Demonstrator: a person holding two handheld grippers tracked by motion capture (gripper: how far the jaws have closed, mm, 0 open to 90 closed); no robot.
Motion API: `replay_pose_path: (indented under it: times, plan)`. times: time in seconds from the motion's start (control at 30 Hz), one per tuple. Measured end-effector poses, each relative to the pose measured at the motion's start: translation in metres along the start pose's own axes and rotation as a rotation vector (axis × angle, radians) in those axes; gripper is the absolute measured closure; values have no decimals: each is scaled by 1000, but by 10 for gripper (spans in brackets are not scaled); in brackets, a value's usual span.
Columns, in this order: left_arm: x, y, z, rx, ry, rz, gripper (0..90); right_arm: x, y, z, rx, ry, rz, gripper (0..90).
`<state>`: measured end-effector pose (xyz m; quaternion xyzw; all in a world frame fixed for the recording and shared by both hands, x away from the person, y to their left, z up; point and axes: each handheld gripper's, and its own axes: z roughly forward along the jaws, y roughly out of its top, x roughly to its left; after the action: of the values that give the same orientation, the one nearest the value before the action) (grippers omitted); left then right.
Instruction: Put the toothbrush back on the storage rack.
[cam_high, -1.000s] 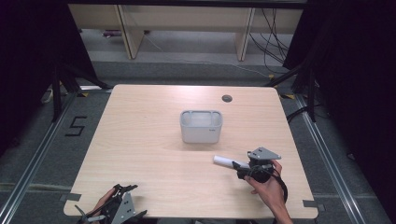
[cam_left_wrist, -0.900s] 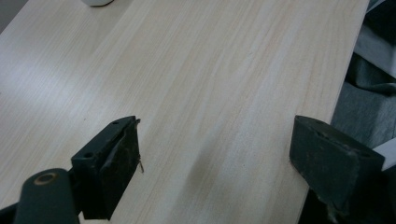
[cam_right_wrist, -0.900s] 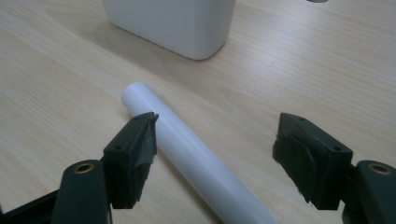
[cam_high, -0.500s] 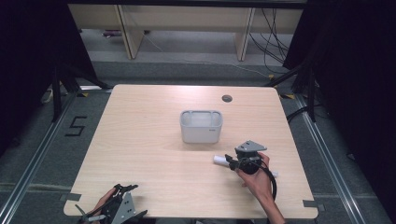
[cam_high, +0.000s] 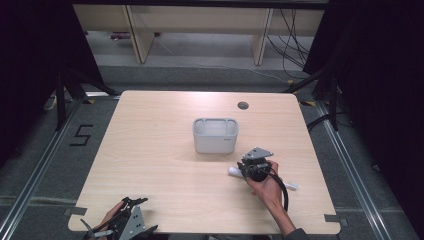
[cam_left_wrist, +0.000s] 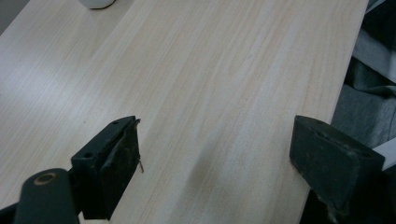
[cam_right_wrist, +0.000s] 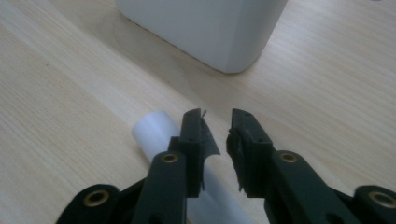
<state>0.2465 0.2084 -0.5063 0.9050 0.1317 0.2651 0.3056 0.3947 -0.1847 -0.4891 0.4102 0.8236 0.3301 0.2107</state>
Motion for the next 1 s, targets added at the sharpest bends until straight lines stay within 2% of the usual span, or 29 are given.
replay_pose_path:
  times: [0.03,0.07,0.1,0.17,0.27,0.33,0.37,0.4,0.43,0.5,0.53,0.57,0.63,0.7,0.73,0.77,0.8,0.97,1.0]
  plan:
    - [0,0,0,0,0,0,156,0,0,0,0,0,0,779]
    - [-1,0,1,-11,18,-2,156,-1,1,1,-18,-2,-20,795]
    - [0,1,1,-8,4,0,156,0,2,4,-20,-6,-32,823]
    - [-1,0,1,-6,16,-2,156,3,2,6,0,13,-22,844]
    - [0,0,0,-10,6,-9,156,4,3,7,1,19,-22,853]
    - [0,0,0,-9,5,-7,156,5,4,8,4,16,-29,862]
    - [0,0,-1,-7,-6,-7,156,5,5,8,6,13,-50,866]
    - [0,1,0,-13,-5,-9,156,6,5,8,16,18,-31,867]
    - [-1,1,1,-16,7,-8,155,6,4,10,16,11,-41,868]
    - [0,1,0,-6,1,-1,156,6,4,11,18,13,-45,869]
    - [-1,1,1,-14,15,-8,155,7,5,11,25,20,-34,872]
    - [-2,0,2,-21,41,-9,156,6,4,12,22,17,-59,873]
    - [0,0,0,-12,7,-2,156,7,4,13,23,19,-67,875]
    - [-1,1,0,-19,12,-4,156,8,4,13,33,21,-56,875]
    - [0,1,0,-15,8,-1,155,8,3,14,28,19,-67,875]
    - [-1,1,0,-21,24,2,156,8,3,14,28,24,-78,875]
    - [0,1,-1,-10,4,6,156,9,4,13,34,30,-79,875]
    - [0,1,0,-15,13,1,156,12,3,12,47,40,-70,875]
    - [0,1,-1,-12,13,2,156,12,3,13,48,41,-88,875]
